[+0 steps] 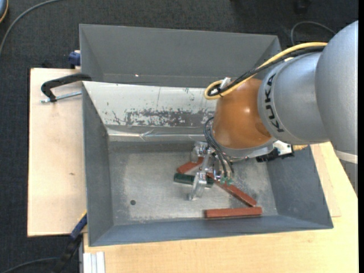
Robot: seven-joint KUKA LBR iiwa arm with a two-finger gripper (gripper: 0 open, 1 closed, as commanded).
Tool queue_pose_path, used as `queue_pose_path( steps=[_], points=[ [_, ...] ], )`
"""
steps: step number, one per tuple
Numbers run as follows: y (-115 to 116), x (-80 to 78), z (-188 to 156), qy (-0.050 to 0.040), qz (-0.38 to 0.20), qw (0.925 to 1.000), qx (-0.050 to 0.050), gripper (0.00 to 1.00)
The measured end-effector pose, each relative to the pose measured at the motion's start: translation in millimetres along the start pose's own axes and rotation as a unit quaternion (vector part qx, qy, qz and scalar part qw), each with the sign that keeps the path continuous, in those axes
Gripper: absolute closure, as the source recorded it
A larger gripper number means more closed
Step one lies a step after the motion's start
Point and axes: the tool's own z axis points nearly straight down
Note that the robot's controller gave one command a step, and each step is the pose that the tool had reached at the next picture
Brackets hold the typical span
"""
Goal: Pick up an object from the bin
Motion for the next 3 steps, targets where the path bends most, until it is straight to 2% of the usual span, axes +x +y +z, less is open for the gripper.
queue_pose_path(
  steps=[1,2,3],
  points=[
    [1.7,-2.8,-3.3,-0.0045,-0.001,1.0,-0.002,1.0],
    [1.3,-1.4,-1.5,-0.0024,0.0,1.0,-0.001,0.0],
    [1.2,-1.3,-1.4,-0.0024,0.0,1.0,-0.001,1.0]
  ],
)
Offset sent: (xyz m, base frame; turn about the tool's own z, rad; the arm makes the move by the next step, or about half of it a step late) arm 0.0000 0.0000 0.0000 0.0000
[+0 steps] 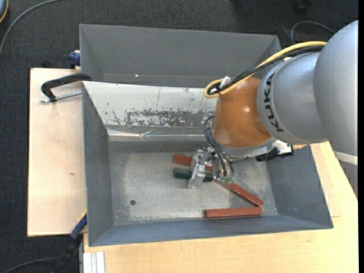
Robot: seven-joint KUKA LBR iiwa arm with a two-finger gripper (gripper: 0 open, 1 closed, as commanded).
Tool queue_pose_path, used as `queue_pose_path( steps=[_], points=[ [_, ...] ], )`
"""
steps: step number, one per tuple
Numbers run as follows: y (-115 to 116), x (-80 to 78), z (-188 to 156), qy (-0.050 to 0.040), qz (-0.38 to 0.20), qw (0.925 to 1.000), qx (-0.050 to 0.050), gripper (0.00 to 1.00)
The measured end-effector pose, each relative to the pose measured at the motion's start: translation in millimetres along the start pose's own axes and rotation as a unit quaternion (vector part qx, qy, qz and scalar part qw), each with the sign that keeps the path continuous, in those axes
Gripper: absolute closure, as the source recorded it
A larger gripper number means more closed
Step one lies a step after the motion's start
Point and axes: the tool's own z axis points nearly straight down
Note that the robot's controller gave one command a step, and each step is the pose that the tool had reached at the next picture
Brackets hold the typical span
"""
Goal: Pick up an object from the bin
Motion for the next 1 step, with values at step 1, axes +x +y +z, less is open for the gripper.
queue_pose_path(
  steps=[1],
  points=[
    [-18.4,-45.8,-225.0,-0.0075,-0.059,0.9982,0.0,1.0]
  ],
)
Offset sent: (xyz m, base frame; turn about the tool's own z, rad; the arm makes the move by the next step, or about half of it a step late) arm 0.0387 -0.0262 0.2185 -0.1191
